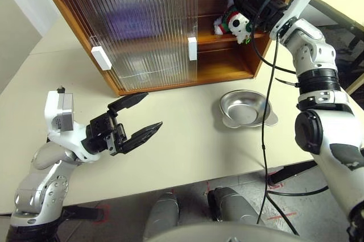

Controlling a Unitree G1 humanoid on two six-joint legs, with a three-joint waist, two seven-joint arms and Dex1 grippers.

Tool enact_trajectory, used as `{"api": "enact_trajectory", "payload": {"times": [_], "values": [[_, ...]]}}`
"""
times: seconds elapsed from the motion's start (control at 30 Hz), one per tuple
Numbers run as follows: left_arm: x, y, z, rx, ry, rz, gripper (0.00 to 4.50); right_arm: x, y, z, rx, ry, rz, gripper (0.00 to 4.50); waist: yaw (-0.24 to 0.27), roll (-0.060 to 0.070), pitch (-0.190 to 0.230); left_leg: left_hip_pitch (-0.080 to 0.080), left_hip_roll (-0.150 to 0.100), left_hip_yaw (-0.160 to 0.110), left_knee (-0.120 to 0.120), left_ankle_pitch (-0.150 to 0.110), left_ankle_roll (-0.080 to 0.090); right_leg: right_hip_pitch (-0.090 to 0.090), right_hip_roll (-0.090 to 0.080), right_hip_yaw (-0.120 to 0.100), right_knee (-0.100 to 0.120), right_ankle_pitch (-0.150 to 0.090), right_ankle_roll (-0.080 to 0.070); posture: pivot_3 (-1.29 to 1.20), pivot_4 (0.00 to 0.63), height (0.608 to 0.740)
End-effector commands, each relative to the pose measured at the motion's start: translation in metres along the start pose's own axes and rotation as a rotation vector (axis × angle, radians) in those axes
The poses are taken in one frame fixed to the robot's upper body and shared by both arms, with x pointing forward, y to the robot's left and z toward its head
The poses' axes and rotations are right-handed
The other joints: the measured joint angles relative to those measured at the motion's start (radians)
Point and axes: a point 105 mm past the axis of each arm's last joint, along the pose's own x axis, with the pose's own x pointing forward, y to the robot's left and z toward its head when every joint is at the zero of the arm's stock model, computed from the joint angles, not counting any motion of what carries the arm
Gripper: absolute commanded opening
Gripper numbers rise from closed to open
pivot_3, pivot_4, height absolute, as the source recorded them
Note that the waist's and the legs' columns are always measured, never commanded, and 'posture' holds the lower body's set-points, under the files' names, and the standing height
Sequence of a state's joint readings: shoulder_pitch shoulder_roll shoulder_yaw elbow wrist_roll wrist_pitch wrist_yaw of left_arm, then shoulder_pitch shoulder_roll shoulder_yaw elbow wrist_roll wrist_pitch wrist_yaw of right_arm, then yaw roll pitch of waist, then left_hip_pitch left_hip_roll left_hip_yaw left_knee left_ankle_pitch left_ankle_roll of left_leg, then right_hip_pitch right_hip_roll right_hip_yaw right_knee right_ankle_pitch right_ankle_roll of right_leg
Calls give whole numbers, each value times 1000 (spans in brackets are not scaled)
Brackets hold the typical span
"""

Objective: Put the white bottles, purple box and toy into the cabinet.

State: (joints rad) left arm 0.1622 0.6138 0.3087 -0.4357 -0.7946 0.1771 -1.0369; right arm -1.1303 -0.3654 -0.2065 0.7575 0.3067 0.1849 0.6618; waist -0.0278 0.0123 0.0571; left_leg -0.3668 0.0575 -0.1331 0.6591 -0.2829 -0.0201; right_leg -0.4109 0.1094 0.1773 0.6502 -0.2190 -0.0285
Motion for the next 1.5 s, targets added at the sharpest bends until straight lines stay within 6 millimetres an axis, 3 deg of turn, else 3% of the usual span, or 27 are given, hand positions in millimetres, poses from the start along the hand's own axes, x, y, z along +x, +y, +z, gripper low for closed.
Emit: {"api": "enact_trajectory", "payload": {"times": [0.03, 0.53, 1.37, 1.5], "values": [[2, -2, 0, 5, 3, -16, 4500, -5, -3, 4, -50, 4, -2, 4471, 1, 0, 0, 0, 0, 0, 0, 0, 0, 0, 0, 0, 0, 0, 0, 26, 64, 740], [1, -2, -1, 3, 6, -19, 4500, -14, -2, 2, -168, 73, 86, 4471, 6, 0, 0, 0, -1, 1, 0, 0, 0, 1, 0, 0, 0, 0, 0, 32, 63, 740], [0, 0, 0, 6, 7, -14, 4500, -46, 6, 0, -325, 133, 301, 4471, 14, 0, 0, 4, -3, 3, 4, 2, 3, 6, 2, -1, 0, 1, 5, 29, 67, 740], [0, 0, 0, 5, 7, -15, 4500, -46, 7, 4, -308, 104, 300, 3125, 14, 0, 0, 6, -3, 3, 4, 2, 3, 7, 3, -1, 0, 1, 6, 28, 67, 740]]}}
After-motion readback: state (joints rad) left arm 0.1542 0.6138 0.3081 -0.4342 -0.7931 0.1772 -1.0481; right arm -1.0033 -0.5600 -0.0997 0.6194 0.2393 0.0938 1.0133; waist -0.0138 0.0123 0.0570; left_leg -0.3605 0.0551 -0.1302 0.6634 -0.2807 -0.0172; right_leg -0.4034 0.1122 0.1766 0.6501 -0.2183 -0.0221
